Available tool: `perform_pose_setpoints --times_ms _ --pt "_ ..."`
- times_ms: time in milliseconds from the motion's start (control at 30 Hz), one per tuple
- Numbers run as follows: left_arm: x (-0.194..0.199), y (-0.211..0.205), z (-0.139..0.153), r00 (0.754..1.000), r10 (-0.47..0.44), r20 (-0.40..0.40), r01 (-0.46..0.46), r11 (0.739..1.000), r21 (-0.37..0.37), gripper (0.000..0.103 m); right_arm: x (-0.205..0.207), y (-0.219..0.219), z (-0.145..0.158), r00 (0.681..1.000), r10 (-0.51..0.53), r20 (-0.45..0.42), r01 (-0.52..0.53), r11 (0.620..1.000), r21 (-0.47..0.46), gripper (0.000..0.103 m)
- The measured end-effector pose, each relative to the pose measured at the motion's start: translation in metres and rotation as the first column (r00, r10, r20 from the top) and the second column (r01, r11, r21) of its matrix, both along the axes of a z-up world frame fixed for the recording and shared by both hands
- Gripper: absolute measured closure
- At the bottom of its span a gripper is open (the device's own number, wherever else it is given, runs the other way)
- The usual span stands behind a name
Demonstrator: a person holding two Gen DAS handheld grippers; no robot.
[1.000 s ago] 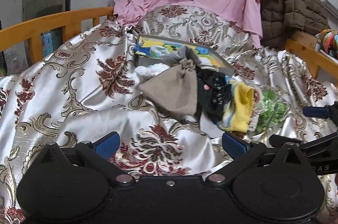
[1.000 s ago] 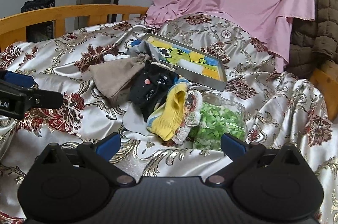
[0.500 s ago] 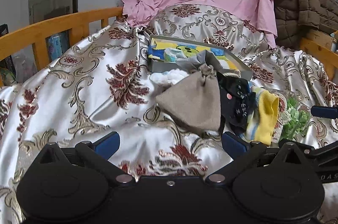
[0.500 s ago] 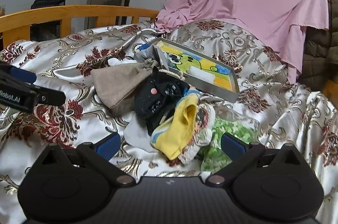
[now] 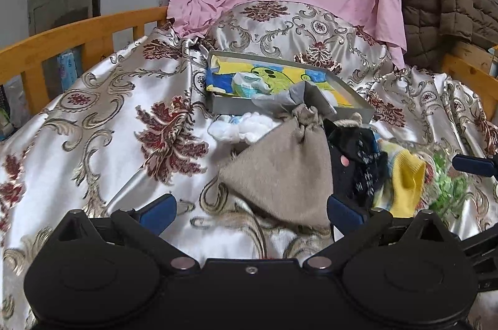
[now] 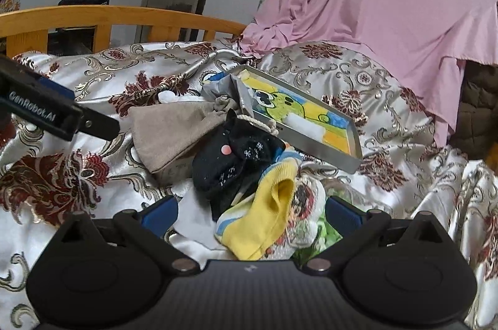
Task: Organize soft objects
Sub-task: 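Grasp the beige drawstring pouch with the left gripper while the right gripper grasps the black sock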
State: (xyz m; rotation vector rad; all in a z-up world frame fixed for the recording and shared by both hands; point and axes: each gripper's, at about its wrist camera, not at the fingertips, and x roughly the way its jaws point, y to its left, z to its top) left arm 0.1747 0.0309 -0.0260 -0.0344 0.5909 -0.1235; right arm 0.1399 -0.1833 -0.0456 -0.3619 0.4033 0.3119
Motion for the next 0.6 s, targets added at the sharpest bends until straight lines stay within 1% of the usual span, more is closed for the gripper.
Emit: perform_pose_setpoints --times_ms 200,267,300,467,600 --pt "0.037 0.002 -0.005 0.998 -0.058 -0.024 0.058 0.998 -0.019 0.001 0.017 0.008 -0.003 0.998 0.038 0.051 -0.035 0.998 -0.058 0.004" --pt "0.051 0.003 -0.007 0.995 -0.087 -0.044 0.085 0.996 -0.033 0.001 0.022 0.013 -0.005 0.996 0.064 0.066 -0.058 0.995 -0.084 0.005" --pt "0.057 0.004 -0.008 0.995 -0.087 -0.053 0.085 0.996 -0.036 0.001 0.025 0.016 -0.006 0.994 0.079 0.073 -0.071 0.992 -0.102 0.005" --pt "0.087 0.002 -0.014 0.985 -0.121 -0.122 0.114 0.991 -0.070 0.001 0.044 0.031 -0.013 0.983 0.163 0.083 -0.144 0.970 -0.195 0.005" --pt "0.100 0.001 -0.015 0.976 -0.166 -0.139 0.155 0.984 -0.090 0.002 0.059 0.041 -0.022 0.975 0.208 0.080 -0.183 0.951 -0.250 0.007"
